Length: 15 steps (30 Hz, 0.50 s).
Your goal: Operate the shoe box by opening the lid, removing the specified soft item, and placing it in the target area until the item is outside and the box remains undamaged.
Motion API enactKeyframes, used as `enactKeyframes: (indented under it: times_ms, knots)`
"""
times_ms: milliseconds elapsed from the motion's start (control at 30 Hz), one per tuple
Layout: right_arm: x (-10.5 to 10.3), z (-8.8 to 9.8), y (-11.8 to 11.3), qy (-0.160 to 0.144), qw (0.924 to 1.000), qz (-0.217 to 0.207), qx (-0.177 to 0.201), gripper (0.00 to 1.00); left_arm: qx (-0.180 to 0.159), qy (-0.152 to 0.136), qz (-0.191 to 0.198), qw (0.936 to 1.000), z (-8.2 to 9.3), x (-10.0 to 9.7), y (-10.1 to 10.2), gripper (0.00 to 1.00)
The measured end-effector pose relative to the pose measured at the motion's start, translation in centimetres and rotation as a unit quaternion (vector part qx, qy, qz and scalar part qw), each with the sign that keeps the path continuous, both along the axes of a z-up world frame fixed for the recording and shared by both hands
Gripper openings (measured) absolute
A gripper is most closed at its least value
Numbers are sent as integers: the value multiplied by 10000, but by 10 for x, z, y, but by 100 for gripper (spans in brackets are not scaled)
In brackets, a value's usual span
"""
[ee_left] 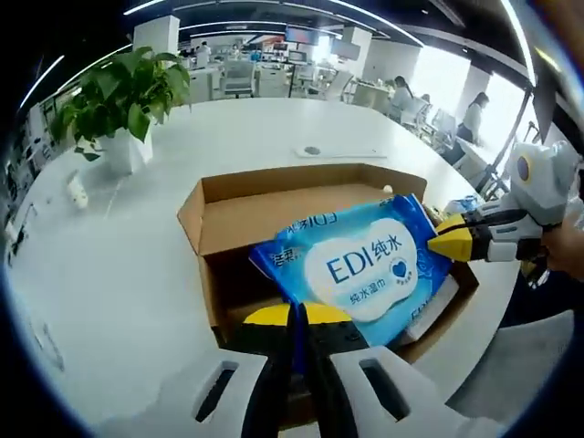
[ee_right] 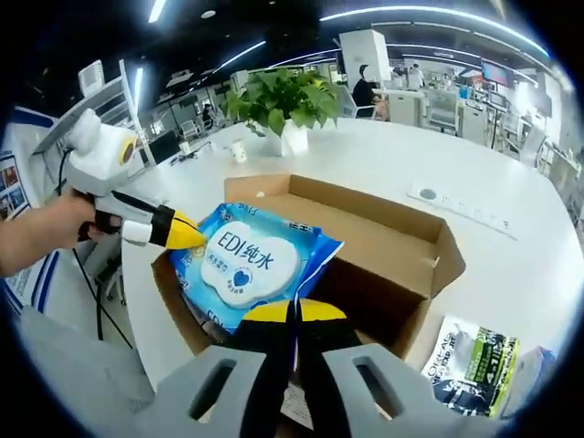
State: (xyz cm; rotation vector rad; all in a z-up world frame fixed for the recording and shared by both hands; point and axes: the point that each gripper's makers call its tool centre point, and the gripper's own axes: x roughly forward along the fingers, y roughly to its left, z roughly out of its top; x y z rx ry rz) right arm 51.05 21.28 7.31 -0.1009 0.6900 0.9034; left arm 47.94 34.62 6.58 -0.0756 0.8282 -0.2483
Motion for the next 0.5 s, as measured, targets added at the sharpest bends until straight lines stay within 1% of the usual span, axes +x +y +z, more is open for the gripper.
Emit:
enactKeyframes:
  times_ms: [133,333,500]
  knots:
    - [-1,10,-7,-20,10000,-22,21,0,-20,-101,-67,9999,13,0,-7,0]
    - [-4,23,-21,-61,9999,-121,54,0,-38,-200,-165,9997,26,3,-19,0]
    - [-5,33,-36,-78,9997,-235,80,0,-51,-255,-263,9993,37,5,-33,0]
